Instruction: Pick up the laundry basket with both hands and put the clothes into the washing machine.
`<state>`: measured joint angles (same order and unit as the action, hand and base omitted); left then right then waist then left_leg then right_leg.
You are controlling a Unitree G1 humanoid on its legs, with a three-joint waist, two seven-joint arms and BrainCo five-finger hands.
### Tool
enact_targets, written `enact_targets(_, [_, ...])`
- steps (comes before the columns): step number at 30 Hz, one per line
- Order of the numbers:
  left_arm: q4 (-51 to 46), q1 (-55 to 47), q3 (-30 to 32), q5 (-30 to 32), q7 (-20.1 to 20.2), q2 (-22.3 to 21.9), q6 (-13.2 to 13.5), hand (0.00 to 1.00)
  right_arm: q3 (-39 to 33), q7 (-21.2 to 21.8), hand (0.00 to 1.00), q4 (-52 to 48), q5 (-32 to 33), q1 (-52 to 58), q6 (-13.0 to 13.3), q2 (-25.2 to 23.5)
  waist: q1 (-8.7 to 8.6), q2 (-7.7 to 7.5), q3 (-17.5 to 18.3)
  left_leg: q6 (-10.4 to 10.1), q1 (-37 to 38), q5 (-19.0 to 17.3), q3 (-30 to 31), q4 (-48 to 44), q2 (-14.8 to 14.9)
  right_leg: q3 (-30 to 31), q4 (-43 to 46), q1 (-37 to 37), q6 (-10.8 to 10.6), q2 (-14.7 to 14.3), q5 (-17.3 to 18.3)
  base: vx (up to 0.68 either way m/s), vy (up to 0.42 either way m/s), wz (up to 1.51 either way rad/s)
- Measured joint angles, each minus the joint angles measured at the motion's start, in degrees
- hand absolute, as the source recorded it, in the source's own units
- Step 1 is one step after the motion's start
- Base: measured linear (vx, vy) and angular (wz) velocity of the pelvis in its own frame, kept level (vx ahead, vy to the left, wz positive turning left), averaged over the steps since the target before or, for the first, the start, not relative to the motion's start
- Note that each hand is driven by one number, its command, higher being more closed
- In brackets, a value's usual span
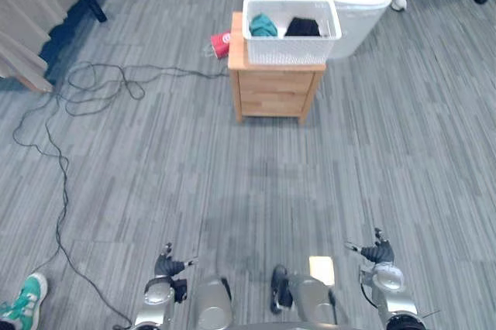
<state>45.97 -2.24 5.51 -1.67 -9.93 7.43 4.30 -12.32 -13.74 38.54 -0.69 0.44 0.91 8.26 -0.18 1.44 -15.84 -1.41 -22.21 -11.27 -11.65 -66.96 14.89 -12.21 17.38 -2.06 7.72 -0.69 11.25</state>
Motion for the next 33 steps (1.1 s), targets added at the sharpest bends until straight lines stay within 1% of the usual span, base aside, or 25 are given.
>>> enact_targets(1, [-0.62,-0.01,0.02,0.02,0.01,-0.17,-0.04,0.0,0.12,0.02,0.0,-1.0,0.22,0.14,-0.02,-0.25,0.88,-0.22,-0.03,0.75,-2.6,-0.47,-1.15,8.24,-0.14,0.24,-3.12,3.58,-1.71,0.46,1.14,0.59,0.038,-0.31])
enact_targets(3, [-0.86,0.11,0.23,0.02,-0.03,-0.53,-0.08,0.0,0.35,0.0,0.0,-1.88,0.23,-0.06,-0.04,-0.14,1.33,-0.55,-0.21,0.21,-5.12,-0.12,-0.96,24.66,-1.33,1.52,-5.12,7.23,-4.15,1.1,3.82,0.59,0.106,-0.36])
enact_targets(5, [-0.86,-0.64,0.22,0.01,-0.06,-0.95,-0.23,0.0,0.34,-0.18,0.0,-2.0,0.24,0.36,-0.02,-0.32,1.84,-0.4,0.73,-3.1,-4.47,2.64,-0.53,44.04,-3.29,3.69,-5.16,10.19,-6.38,1.96,7.26,0.66,0.264,-0.56])
enact_targets(6, [-0.8,-1.14,0.26,0.0,-0.07,-0.97,-0.34,0.0,0.29,-0.31,0.0,-1.74,0.27,1.88,-0.06,-0.74,2.7,-0.5,2.36,-2.68,-3.98,7.63,0.3,46.85,-3.73,5.75,-4.8,11.57,-7.52,2.94,10.01,0.62,0.303,-0.73])
enact_targets(7, [-0.77,-1.4,0.15,0.0,-0.08,-0.8,-0.42,0.0,0.31,-0.29,0.0,-1.64,0.28,2.55,-0.16,-1.45,3.31,-1.86,3.16,-2.23,-3.78,9.49,0.13,45.6,-4.5,6.71,-4.13,11.77,-8.57,4.04,10.9,0.65,0.292,-0.83])
enact_targets(8, [-0.73,-1.96,0.13,-0.02,-0.11,-0.79,-0.7,0.0,0.19,-0.28,0.0,-1.7,0.23,3.85,-0.14,-2.62,4.25,-4.07,4.61,-0.61,-3.75,9.53,-0.51,42.39,-5.86,8.63,0.04,10.91,-9.15,6.24,11.32,0.85,0.363,-0.67])
enact_targets(9, [-0.72,-1.9,-0.95,-0.05,-0.05,-0.48,-0.79,0.0,-0.26,-0.37,0.0,-1.7,0.12,4.29,-0.21,-4.0,3.79,-5.92,5.21,1.65,-2.39,4.8,-2.7,37.77,-6.43,9.69,13.43,6.33,-12.1,9.06,9.31,0.84,0.367,-0.51])
enact_targets(10, [-0.65,-1.74,-1.31,-0.05,-0.02,-0.55,-0.84,0.0,-0.18,-0.37,0.0,-1.7,0.1,4.47,-0.22,-4.28,3.52,-6.28,5.17,1.8,-1.15,2.74,-2.99,36.51,-6.91,9.8,20.82,3.54,-13.74,10.25,6.57,0.7,0.342,-0.28])
enact_targets(11, [-0.55,-1.59,-1.55,-0.05,-0.01,-0.55,-1.01,0.0,-0.12,-0.38,0.0,-1.68,0.06,4.58,-0.3,-4.62,3.12,-6.56,5.14,2.27,0.48,0.86,-3.44,35.81,-7.2,9.86,28.29,0.76,-14.69,11.46,2.18,0.51,0.229,-0.17])
enact_targets(12, [-0.36,-1.28,-1.72,-0.04,-0.08,-0.47,-1.35,0.0,0.65,-0.36,0.0,-1.64,0.06,4.32,-0.3,-5.22,2.0,-6.81,5.06,3.4,5.5,-2.09,-4.98,35.48,-7.76,10.04,43.68,-5.57,-15.02,13.95,-2.0,0.57,0.206,-0.18])
enact_targets(14, [-0.39,-1.23,-2.7,-0.08,-0.15,-0.43,-1.34,0.0,2.69,-0.27,0.0,-1.67,-0.04,3.63,-0.23,-5.25,0.95,-5.69,4.5,3.87,12.8,-3.22,-6.34,38.0,-7.63,7.55,50.12,-10.93,-12.83,14.43,-0.27,0.63,0.164,-0.36])
enact_targets(16, [-0.41,-0.61,-2.61,-0.58,-0.15,-0.08,-1.16,0.0,3.39,-0.05,0.0,-1.75,-0.74,2.68,0.0,-5.19,0.93,-4.61,4.44,3.47,19.08,-3.45,-7.99,42.83,-6.81,3.27,46.78,-16.18,-11.45,13.73,0.85,0.49,0.071,-0.39])
enact_targets(17, [-0.35,-0.08,-2.64,-0.63,-0.15,0.49,-1.15,0.0,3.39,-0.02,0.0,-1.72,-1.45,2.22,-0.03,-5.22,0.83,-3.69,3.95,3.25,21.79,-3.58,-8.51,45.29,-6.84,0.5,41.51,-19.36,-11.29,13.69,1.14,0.47,0.001,-0.11])
enact_targets(18, [-0.28,0.2,-2.53,-0.65,-0.13,0.69,-1.15,0.0,3.34,-0.02,0.0,-1.64,-1.71,1.92,-0.01,-5.11,0.61,-3.83,3.89,2.99,22.89,-3.71,-8.6,46.27,-6.9,-0.52,37.83,-20.46,-11.26,13.41,1.17,0.57,-0.053,0.05])
enact_targets(19, [0.75,0.85,-2.48,-0.96,-0.14,0.77,-1.14,0.0,3.18,-0.02,0.0,-0.92,-1.71,1.65,-0.11,-4.71,0.19,-3.99,3.9,2.11,25.11,-4.18,-8.45,47.97,-6.91,-1.45,27.75,-21.36,-11.04,11.91,0.93,0.49,-0.095,0.29])
enact_targets(20, [1.98,1.08,-2.48,-1.09,-0.14,0.77,-1.23,0.0,3.08,-0.02,0.0,-0.28,-1.71,1.92,-0.26,-4.34,-0.66,-4.32,4.03,1.08,26.82,-4.71,-7.76,49.0,-7.1,-1.46,17.01,-21.15,-11.24,10.16,-0.6,0.5,-0.145,0.36])
enact_targets(21, [2.15,1.02,-2.51,-1.09,-0.1,1.08,-1.26,0.0,3.03,-0.02,0.0,-0.03,-1.71,2.24,-0.22,-4.19,-1.06,-4.76,4.32,0.17,27.44,-5.13,-7.13,49.2,-7.5,-1.0,11.8,-20.86,-10.99,9.32,-2.8,0.53,-0.195,0.56])
enact_targets(22, [3.08,0.88,-2.48,-1.04,-0.05,1.13,-1.22,0.0,2.75,0.03,0.0,1.15,-1.72,2.97,-0.25,-3.45,-2.0,-5.99,4.66,-1.91,29.05,-6.32,-5.21,49.17,-8.46,1.28,6.4,-19.74,-6.24,8.57,-10.9,0.59,-0.183,0.28])
enact_targets(23, [4.08,1.05,-2.19,-1.06,-0.01,-0.64,-1.32,0.0,1.68,0.04,0.0,2.35,-1.73,2.41,-0.64,-2.22,-1.68,-3.29,4.54,-4.0,29.92,-6.14,-4.23,49.63,-6.71,0.73,8.99,-19.5,-6.23,7.21,-8.59,0.48,-0.147,0.21])
enact_targets(25, [4.1,0.82,-0.55,-1.03,-0.09,-2.03,-1.29,0.0,0.77,0.07,0.0,1.51,-1.72,2.41,-1.39,-2.26,-1.91,-2.72,4.43,-6.05,29.31,-4.24,-2.58,44.5,-5.77,0.44,12.73,-19.44,-5.67,7.36,-3.46,0.45,-0.175,0.05])
enact_targets(26, [4.03,0.79,-0.25,-1.05,-0.09,-2.72,-1.3,0.0,1.11,0.05,0.0,0.05,-1.73,3.0,-1.37,-2.3,-1.99,-1.76,4.03,-6.87,25.39,-2.66,-0.92,34.07,-3.3,-0.62,13.18,-17.12,-5.13,6.49,-1.18,0.43,-0.223,0.16])
enact_targets(27, [3.77,0.85,-0.25,-1.05,-0.08,-2.87,-1.29,0.0,1.66,0.05,0.0,-0.32,-1.73,3.35,-1.44,-2.37,-1.88,-1.69,4.01,-6.89,22.86,-0.13,0.09,27.76,-1.88,-0.95,13.0,-15.72,-4.72,5.88,-0.28,0.39,-0.214,0.13])
enact_targets(29, [1.81,0.47,-0.27,-1.2,-0.07,-3.22,-1.28,0.0,2.34,-0.09,0.0,-4.11,-1.65,4.23,-1.26,-3.51,-0.52,-2.08,3.96,-6.58,14.69,-0.73,1.31,10.96,2.31,-1.56,10.22,-9.98,-3.24,4.28,1.03,0.35,-0.176,-0.16])
enact_targets(31, [-0.2,0.57,-0.29,-1.44,-0.08,-3.74,-1.21,0.0,2.45,-0.19,0.0,-7.1,-1.61,4.39,-1.13,-3.29,-0.29,-2.52,3.84,-4.29,10.13,-2.1,-0.23,11.57,2.04,-1.57,7.38,-7.09,-3.12,4.24,1.12,0.28,-0.088,-0.08])
enact_targets(33, [-2.42,0.2,-0.29,-2.43,-0.1,-3.98,-1.2,0.0,2.25,-0.94,0.0,-10.66,-1.61,4.51,-1.11,-3.18,0.68,-2.4,3.89,-2.39,8.03,-3.22,-3.14,20.41,1.52,-1.4,5.47,-5.13,-3.17,4.02,1.14,0.27,0.001,-0.11])
